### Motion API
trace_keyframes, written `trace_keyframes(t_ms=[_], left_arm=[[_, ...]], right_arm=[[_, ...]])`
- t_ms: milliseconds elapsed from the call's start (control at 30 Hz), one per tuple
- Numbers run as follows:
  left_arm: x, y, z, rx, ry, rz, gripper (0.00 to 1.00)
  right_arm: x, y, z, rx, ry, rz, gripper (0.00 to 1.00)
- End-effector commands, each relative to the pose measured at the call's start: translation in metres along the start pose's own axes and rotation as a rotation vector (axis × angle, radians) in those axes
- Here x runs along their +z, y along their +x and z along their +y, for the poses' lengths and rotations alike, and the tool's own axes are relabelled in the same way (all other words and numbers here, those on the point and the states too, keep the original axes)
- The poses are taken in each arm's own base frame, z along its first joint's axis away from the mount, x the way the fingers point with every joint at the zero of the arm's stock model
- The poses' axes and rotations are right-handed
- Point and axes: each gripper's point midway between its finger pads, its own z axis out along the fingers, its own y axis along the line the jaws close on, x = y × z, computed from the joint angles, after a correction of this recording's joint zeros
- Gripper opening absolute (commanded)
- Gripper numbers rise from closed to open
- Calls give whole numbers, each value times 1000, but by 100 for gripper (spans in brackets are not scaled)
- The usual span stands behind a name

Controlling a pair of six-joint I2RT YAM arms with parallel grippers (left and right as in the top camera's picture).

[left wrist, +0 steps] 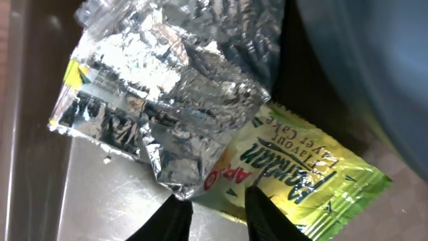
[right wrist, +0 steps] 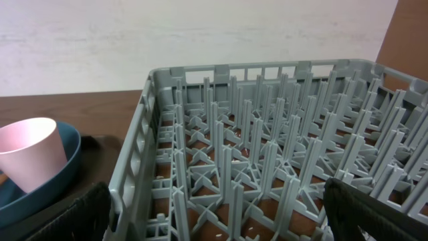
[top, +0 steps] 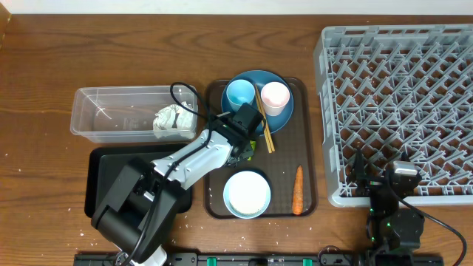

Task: Sort waste into correct bins and load items into the dishwasher rack
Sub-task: 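Lower the left gripper onto the foil snack packet and grasp it, then carry the foil packet with the left gripper into the clear bin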

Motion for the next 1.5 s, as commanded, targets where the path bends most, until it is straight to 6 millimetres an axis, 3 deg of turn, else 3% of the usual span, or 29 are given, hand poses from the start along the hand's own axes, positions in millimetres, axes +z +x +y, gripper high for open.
trace_keyframes(t_ms=[0,100,233,533,933,1233,1467], left_arm=[[4,1,8,4,-37,-4,29],[4,1,8,7,-38,-3,26],[4,2,9,8,-44,1,7],[0,3,12,37,-50,7,6],[-68,-11,3,104,76,-96,6],[-91,-12,11,100,87,-125,6],[-122,-27,18,81,108,-241,6]], right_arm=[[0,2,-1,3,5,5,99],[0,2,-1,3,5,6,99],[0,2,-1,3,5,5,99],[0,2,-1,3,5,6,99],[0,2,-1,3,5,6,99],[0,2,-1,3,5,5,99],[0,2,-1,3,5,5,99]])
